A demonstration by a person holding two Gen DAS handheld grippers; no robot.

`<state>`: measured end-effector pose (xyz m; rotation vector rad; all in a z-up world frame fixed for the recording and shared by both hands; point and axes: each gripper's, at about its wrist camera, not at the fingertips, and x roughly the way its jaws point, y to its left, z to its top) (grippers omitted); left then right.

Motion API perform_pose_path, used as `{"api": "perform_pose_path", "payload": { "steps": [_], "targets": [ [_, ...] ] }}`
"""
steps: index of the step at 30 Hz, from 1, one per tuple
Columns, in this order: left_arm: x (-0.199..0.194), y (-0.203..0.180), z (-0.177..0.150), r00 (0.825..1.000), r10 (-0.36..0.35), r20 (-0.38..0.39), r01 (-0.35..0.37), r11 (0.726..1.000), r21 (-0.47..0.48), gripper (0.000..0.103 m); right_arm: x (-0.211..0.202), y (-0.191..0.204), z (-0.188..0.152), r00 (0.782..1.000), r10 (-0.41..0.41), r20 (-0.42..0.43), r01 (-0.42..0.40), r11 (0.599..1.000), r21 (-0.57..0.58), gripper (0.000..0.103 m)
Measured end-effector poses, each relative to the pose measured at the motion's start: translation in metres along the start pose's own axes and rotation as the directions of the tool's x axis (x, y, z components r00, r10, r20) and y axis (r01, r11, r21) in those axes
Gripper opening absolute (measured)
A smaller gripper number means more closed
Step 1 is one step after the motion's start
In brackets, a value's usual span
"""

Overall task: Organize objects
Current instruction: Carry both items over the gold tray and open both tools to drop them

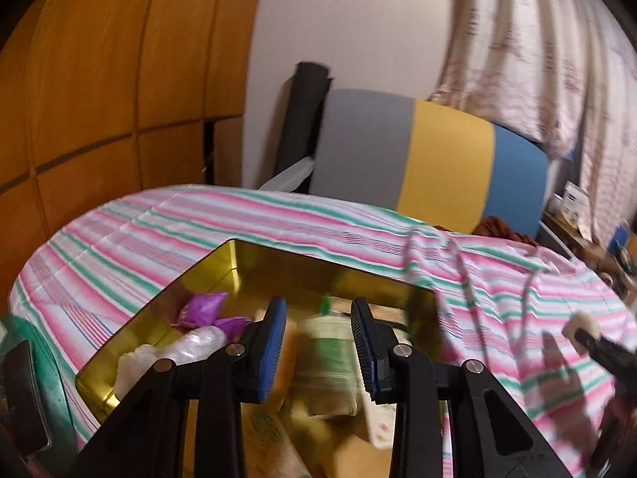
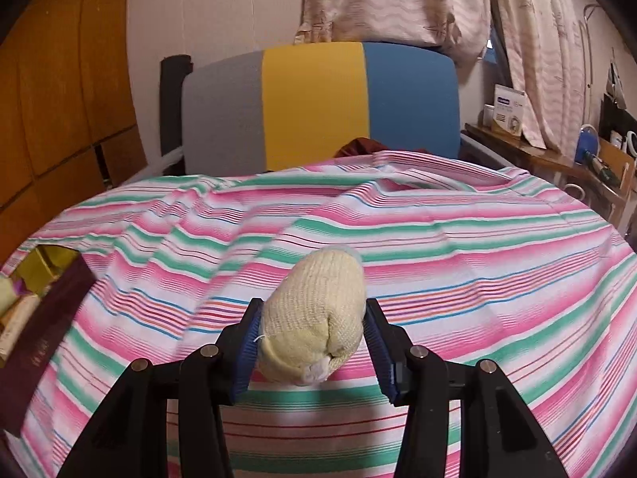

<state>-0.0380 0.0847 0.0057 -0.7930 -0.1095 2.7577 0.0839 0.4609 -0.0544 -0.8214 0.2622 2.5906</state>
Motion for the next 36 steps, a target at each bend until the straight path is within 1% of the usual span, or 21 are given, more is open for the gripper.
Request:
{"api": "perform_pose_path", "payload": {
  "steps": [2, 5, 7, 9, 10, 11, 14, 17, 18, 22, 26, 28, 33, 36],
  "targets": [
    [0.011, 0.011, 0.009, 1.000, -0.005, -0.014, 0.005, 0.999, -0.036, 0.034, 0.000, 0.011, -0.001, 1.000, 0.009, 0.006, -0.009, 1.000, -0.022, 0.050],
    [0.024, 0.022, 0.017, 0.999, 0.009, -0.033, -0.011, 0.998, -0.060, 0.034, 0.001, 0.025, -0.003, 1.000, 0.022, 0.001, -0.022, 0.998, -0.055, 0.050],
    [0.030, 0.031, 0.020, 0.999, 0.017, -0.049, -0.021, 0.996, -0.082, 0.035, -0.001, 0.032, -0.002, 0.999, 0.044, 0.002, -0.044, 0.998, -0.049, 0.050],
    [0.030, 0.037, 0.020, 0.999, 0.019, -0.049, -0.024, 0.994, -0.107, 0.047, -0.003, 0.037, -0.001, 0.998, 0.061, 0.008, -0.060, 0.997, -0.043, 0.050],
    [0.028, 0.039, 0.018, 0.999, 0.024, -0.043, -0.028, 0.993, -0.116, 0.059, -0.004, 0.040, -0.001, 0.998, 0.070, 0.009, -0.070, 0.997, -0.041, 0.050],
    [0.025, 0.041, 0.016, 0.999, 0.033, -0.032, -0.037, 0.992, -0.123, 0.068, -0.004, 0.043, -0.001, 0.997, 0.079, 0.008, -0.079, 0.996, -0.038, 0.050],
    [0.014, 0.040, 0.007, 0.999, 0.035, 0.004, -0.034, 0.993, -0.116, 0.074, -0.005, 0.053, 0.001, 0.993, 0.115, 0.006, -0.115, 0.993, -0.031, 0.050],
    [0.006, 0.034, -0.003, 0.999, 0.047, 0.015, -0.046, 0.997, -0.063, 0.081, -0.007, 0.066, 0.001, 0.988, 0.152, 0.003, -0.152, 0.988, -0.031, 0.050],
    [0.001, 0.031, -0.007, 0.999, 0.046, 0.020, -0.045, 0.998, -0.044, 0.081, -0.008, 0.071, 0.002, 0.985, 0.170, 0.001, -0.170, 0.985, -0.027, 0.050],
    [-0.012, 0.023, -0.023, 0.998, 0.045, 0.038, -0.046, 0.999, 0.012, 0.092, -0.009, 0.088, 0.005, 0.972, 0.234, -0.007, -0.235, 0.972, -0.002, 0.050],
    [-0.023, 0.017, -0.033, 0.999, 0.023, 0.041, -0.025, 0.999, 0.041, 0.098, -0.011, 0.108, 0.009, 0.957, 0.289, -0.012, -0.289, 0.957, -0.003, 0.050],
    [-0.026, 0.016, -0.037, 0.999, 0.018, 0.034, -0.020, 0.999, 0.048, 0.100, -0.014, 0.119, 0.012, 0.950, 0.311, -0.013, -0.311, 0.950, -0.016, 0.050],
    [-0.027, 0.019, -0.042, 1.000, 0.009, 0.002, -0.009, 1.000, 0.025, 0.100, -0.020, 0.149, 0.021, 0.928, 0.372, -0.026, -0.373, 0.927, -0.051, 0.050],
    [-0.028, 0.022, -0.045, 0.999, 0.027, -0.016, -0.027, 1.000, 0.011, 0.101, -0.022, 0.173, 0.027, 0.914, 0.403, -0.037, -0.405, 0.910, -0.088, 0.050]
  ]
}}
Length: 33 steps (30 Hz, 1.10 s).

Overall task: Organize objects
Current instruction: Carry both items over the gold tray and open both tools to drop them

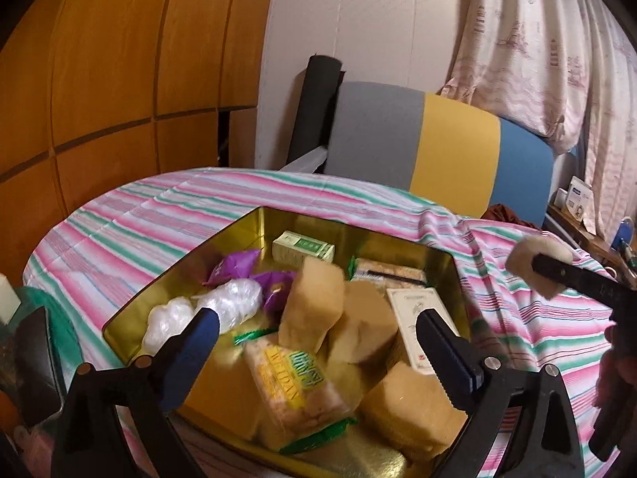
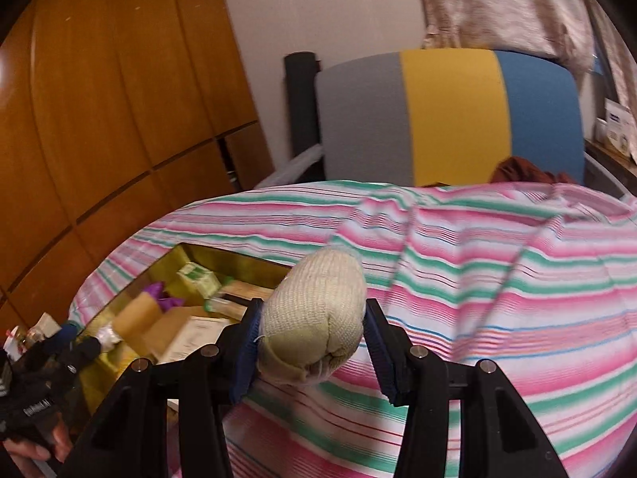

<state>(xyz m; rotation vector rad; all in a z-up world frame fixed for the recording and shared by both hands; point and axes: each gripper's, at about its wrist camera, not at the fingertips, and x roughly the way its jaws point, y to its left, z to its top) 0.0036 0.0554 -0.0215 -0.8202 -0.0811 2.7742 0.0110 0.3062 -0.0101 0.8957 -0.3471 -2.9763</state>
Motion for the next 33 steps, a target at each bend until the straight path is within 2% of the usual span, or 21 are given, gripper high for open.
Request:
{"api": "perform_pose_path", "payload": {
  "steps": [9, 17, 28, 33],
  "targets": [
    [-0.007, 0.014, -0.002, 0.999, 0.041, -0.005, -0.041, 0.999, -0.028, 0.101, 0.045, 0.066, 0.023, 0.993, 0.084, -0.086, -0.093, 0.990, -0.106, 0.050],
    [-0.010, 0.029, -0.003, 0.999, 0.041, -0.023, -0.043, 0.996, -0.072, 0.103, 0.091, 0.103, 0.037, 0.975, 0.121, -0.188, -0.144, 0.984, -0.110, 0.050],
    [-0.012, 0.059, 0.001, 0.994, 0.102, -0.026, -0.104, 0.982, -0.155, 0.103, 0.118, 0.134, 0.036, 0.964, 0.062, -0.258, -0.110, 0.978, -0.177, 0.050],
    [-0.011, 0.067, 0.000, 0.994, 0.102, -0.040, -0.108, 0.975, -0.194, 0.103, 0.128, 0.139, 0.030, 0.954, 0.049, -0.294, -0.107, 0.977, -0.183, 0.050]
  ]
}}
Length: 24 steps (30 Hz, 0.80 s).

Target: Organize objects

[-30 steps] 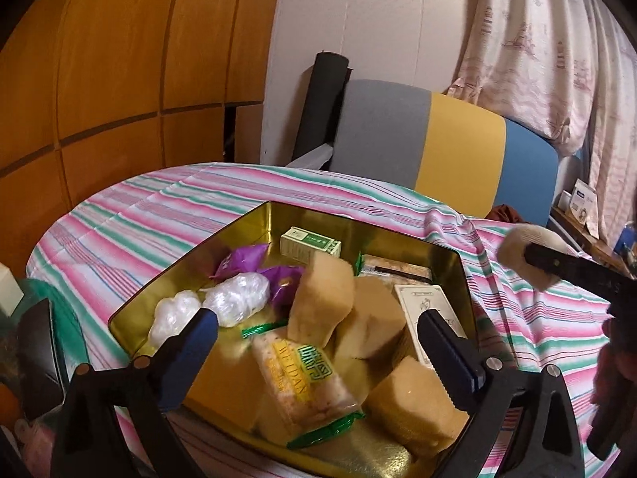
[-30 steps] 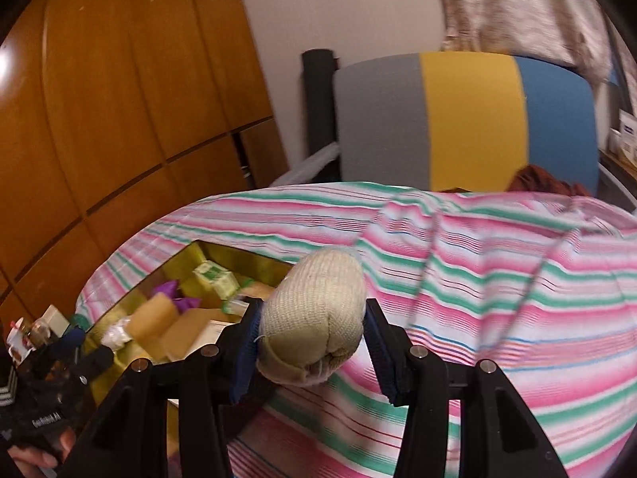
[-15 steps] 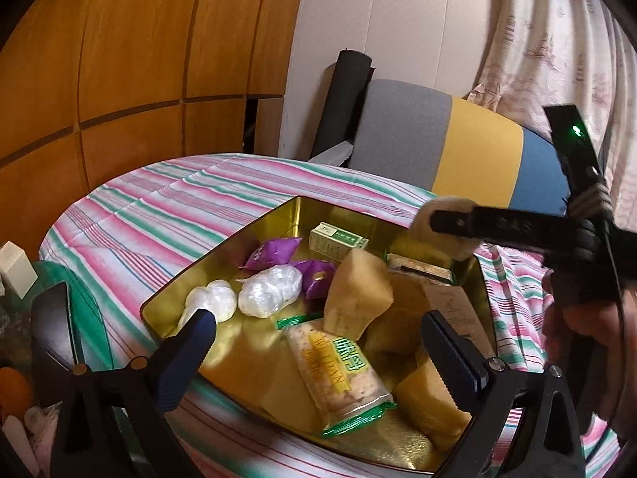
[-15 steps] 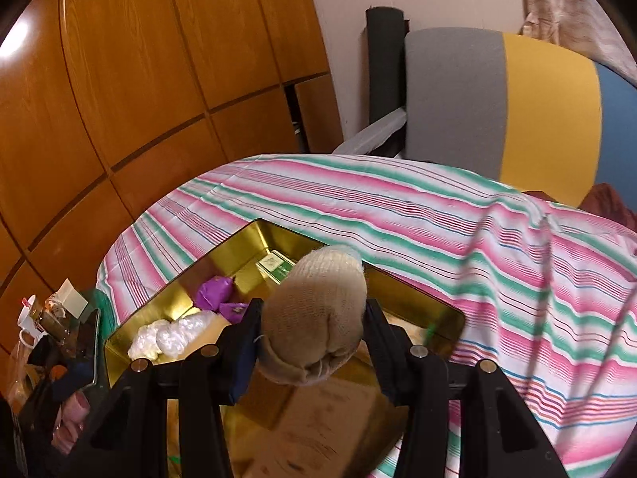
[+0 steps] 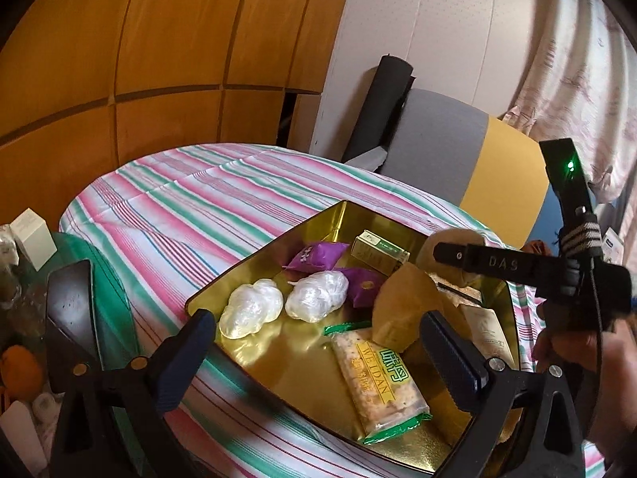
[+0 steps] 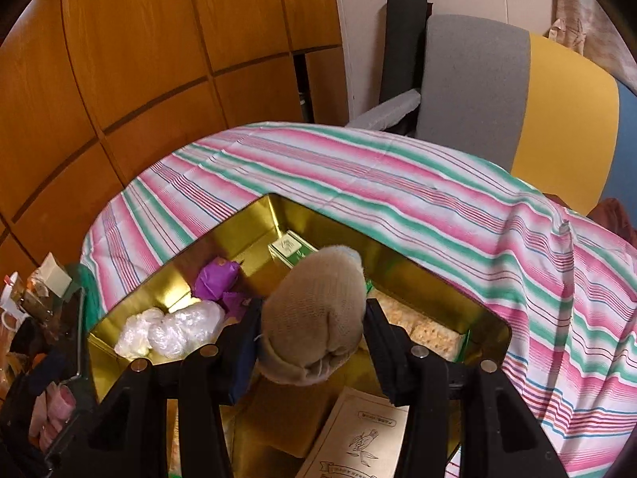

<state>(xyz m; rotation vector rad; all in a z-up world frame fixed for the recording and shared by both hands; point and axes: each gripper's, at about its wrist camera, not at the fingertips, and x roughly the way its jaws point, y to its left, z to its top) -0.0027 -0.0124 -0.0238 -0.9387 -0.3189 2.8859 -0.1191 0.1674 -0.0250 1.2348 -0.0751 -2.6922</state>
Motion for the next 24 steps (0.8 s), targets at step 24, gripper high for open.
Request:
{"api": "perform_pose_path", "payload": {
  "steps": [24],
  "targets": [
    [-0.005, 0.005, 0.004, 0.999, 0.044, 0.011, -0.043, 0.999, -0.022, 0.103, -0.009, 0.015, -0.010, 0.999, 0.037, -0.015, -0.037, 0.999, -0.006, 0.051]
  ]
}}
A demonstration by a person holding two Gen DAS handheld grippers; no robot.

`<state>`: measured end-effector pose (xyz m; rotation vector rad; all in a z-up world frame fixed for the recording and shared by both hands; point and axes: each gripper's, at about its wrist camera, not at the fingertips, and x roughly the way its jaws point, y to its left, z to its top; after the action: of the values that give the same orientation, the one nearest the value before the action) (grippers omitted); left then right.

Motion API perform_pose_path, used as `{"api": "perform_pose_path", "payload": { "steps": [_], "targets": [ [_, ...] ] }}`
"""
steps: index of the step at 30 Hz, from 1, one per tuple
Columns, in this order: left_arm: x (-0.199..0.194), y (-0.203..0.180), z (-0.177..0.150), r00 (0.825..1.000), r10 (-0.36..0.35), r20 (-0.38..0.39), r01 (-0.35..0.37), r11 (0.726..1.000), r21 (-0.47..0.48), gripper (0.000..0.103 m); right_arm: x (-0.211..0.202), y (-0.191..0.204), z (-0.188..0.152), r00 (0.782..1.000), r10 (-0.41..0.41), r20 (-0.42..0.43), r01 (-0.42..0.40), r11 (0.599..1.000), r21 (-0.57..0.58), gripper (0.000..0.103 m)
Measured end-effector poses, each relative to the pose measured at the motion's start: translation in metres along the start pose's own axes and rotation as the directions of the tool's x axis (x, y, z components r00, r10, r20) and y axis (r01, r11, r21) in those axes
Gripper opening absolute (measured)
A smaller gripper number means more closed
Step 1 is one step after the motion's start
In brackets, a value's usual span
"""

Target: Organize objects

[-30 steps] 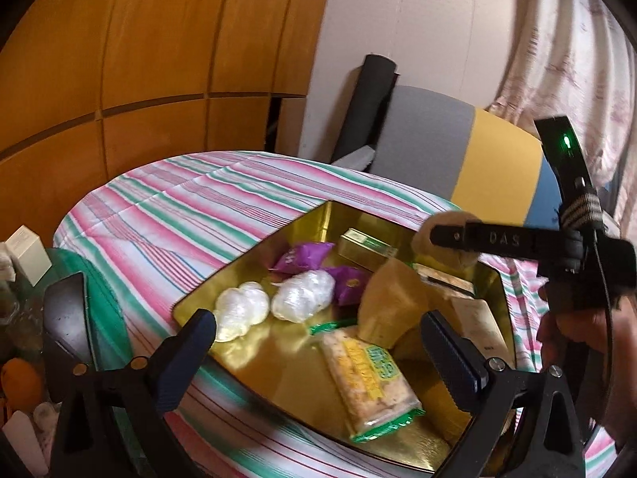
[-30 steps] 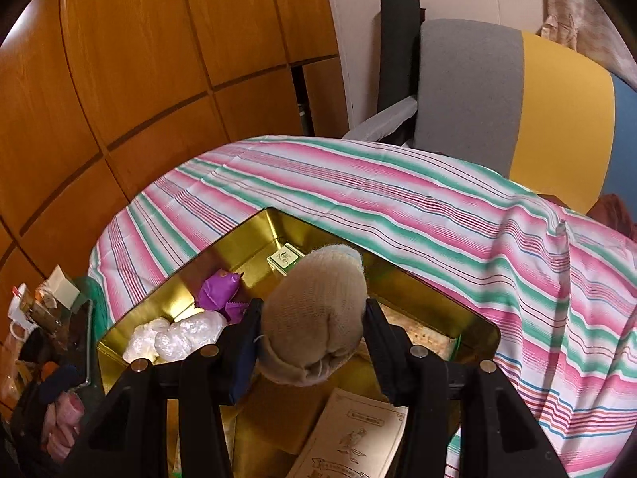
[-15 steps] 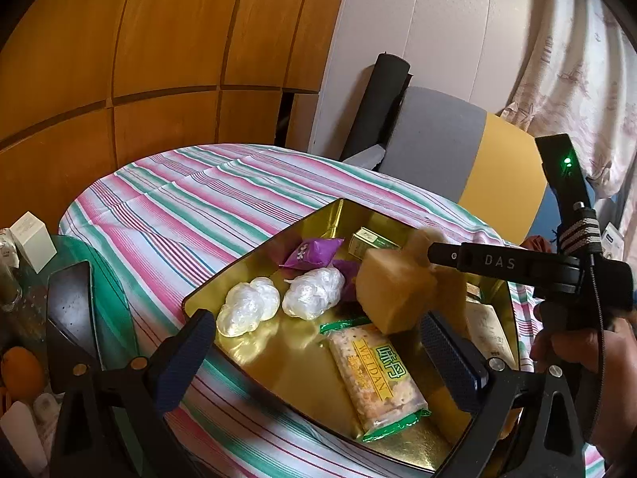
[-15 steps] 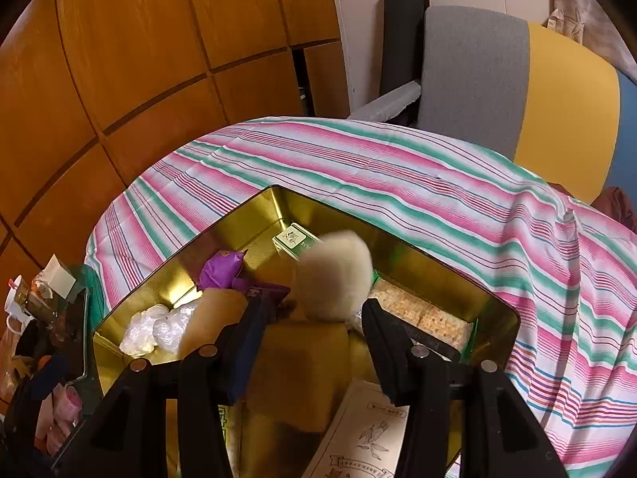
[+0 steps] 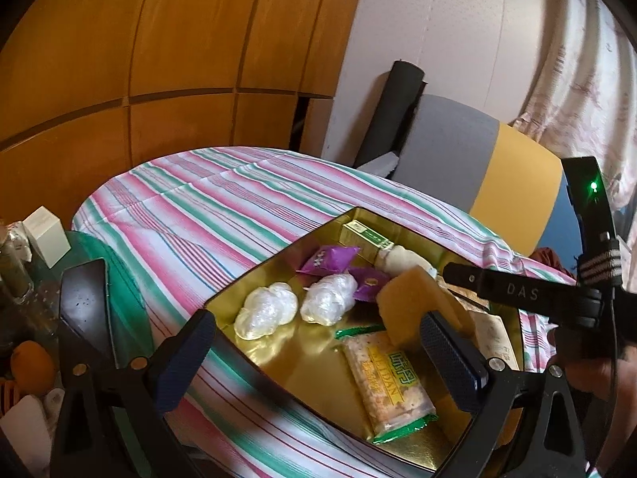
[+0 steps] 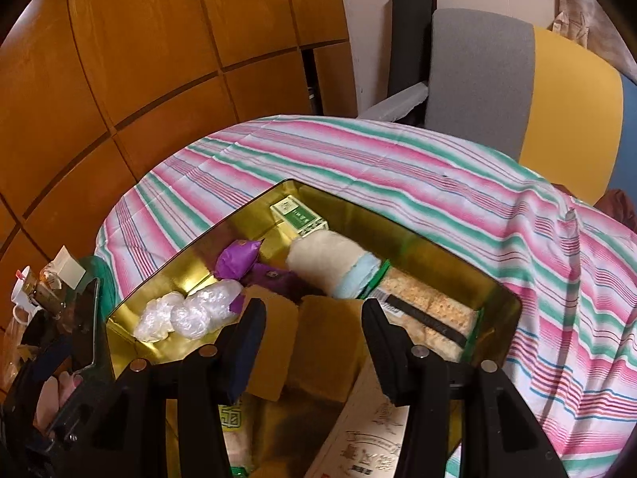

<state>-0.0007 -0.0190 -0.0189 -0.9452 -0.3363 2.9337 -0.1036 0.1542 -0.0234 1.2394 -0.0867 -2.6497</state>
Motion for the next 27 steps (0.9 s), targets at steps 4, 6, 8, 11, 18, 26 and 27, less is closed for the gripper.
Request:
{"api": "perform_pose_path", "payload": {
  "steps": [4, 6, 8, 11, 18, 26, 27],
  "targets": [
    [0.001, 0.004, 0.001, 1.000, 0.016, -0.002, -0.016, 1.000, -0.014, 0.103, 0.014, 0.013, -0.002, 0.998, 0.028, -0.050, -0.029, 0.999, -0.035, 0.050],
    [0.001, 0.006, 0.001, 1.000, 0.023, -0.005, -0.023, 1.000, -0.019, 0.103, 0.016, 0.019, -0.002, 0.996, 0.068, -0.054, -0.070, 0.997, -0.033, 0.050],
    [0.001, 0.007, 0.002, 1.000, 0.027, -0.007, -0.028, 0.999, -0.019, 0.103, 0.017, 0.024, -0.003, 0.994, 0.085, -0.074, -0.088, 0.995, -0.035, 0.050],
    [-0.001, 0.008, 0.002, 0.999, 0.043, -0.011, -0.043, 0.999, -0.016, 0.103, 0.010, 0.029, -0.004, 0.997, -0.067, -0.048, 0.062, 0.993, -0.105, 0.050],
    [-0.003, 0.002, 0.006, 0.997, 0.081, -0.020, -0.081, 0.997, 0.003, 0.103, -0.020, -0.002, -0.012, 0.999, -0.042, -0.005, 0.042, 0.996, 0.079, 0.052],
    [-0.009, -0.007, 0.005, 0.994, 0.099, -0.045, -0.096, 0.993, 0.063, 0.103, -0.060, 0.023, -0.030, 0.981, -0.182, 0.065, 0.181, 0.983, 0.022, 0.069],
    [-0.011, -0.007, 0.006, 0.994, 0.104, -0.041, -0.101, 0.993, 0.068, 0.103, -0.063, 0.024, -0.032, 0.979, -0.193, 0.069, 0.192, 0.981, 0.024, 0.069]
  ]
}}
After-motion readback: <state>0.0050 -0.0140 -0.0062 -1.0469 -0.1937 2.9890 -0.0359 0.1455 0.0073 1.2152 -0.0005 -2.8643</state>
